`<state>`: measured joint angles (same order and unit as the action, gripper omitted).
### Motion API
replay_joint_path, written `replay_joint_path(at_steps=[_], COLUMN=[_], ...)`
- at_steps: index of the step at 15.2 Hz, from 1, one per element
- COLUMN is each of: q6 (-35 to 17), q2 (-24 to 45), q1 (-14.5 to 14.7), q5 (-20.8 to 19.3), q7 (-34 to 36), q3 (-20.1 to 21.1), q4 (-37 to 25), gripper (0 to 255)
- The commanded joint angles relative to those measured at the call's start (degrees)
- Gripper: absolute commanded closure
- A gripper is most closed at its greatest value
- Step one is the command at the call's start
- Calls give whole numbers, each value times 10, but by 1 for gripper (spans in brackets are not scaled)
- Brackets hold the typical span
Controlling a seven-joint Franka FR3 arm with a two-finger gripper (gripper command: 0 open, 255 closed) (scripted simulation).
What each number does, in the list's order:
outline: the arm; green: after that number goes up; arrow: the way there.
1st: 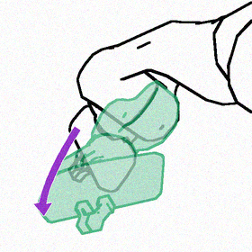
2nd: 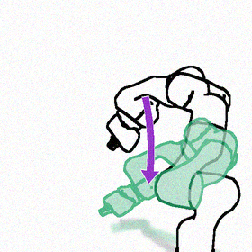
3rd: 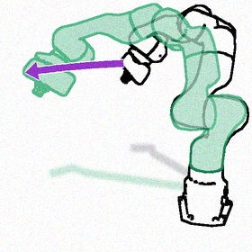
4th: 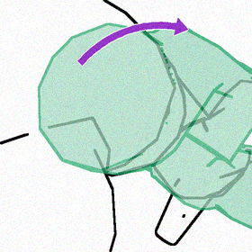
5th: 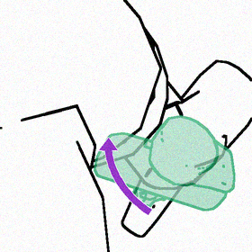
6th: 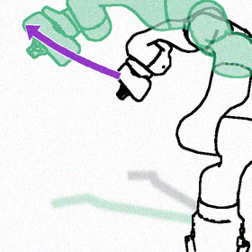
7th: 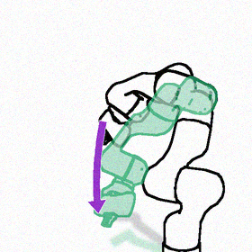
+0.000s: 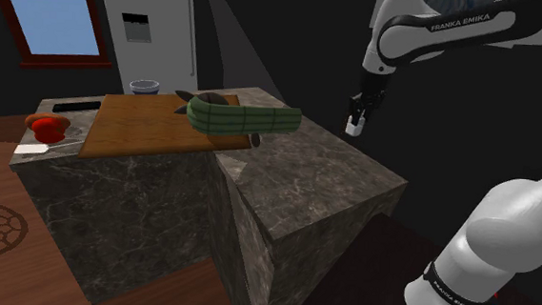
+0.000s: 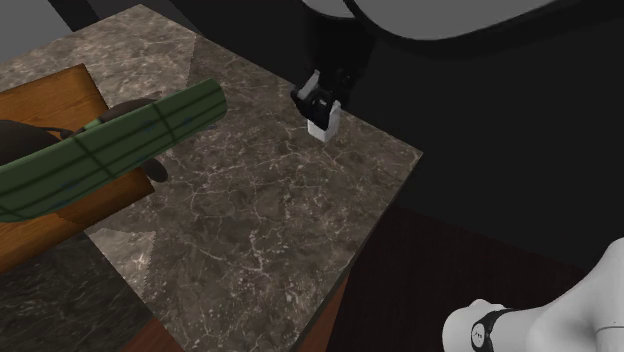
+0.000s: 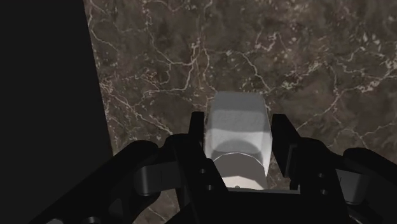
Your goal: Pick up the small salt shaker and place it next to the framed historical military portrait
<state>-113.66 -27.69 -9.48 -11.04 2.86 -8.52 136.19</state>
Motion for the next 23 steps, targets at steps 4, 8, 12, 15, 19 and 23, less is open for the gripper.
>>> replay_joint_path(at_steps=[4,8,12,15,19,23], q6=[3,4,13,25,49,83], q2=[64,132,203,259,337,423], q1=[20,37,52,64,80,98], q5=[17,27,32,33,30,24], q7=[38,73,106,130,158,183], q3=[28,53,74,88,103,114], q4=[-61,-126,-201,-266,-364,-481], gripper=[255,255,255,255,255,255])
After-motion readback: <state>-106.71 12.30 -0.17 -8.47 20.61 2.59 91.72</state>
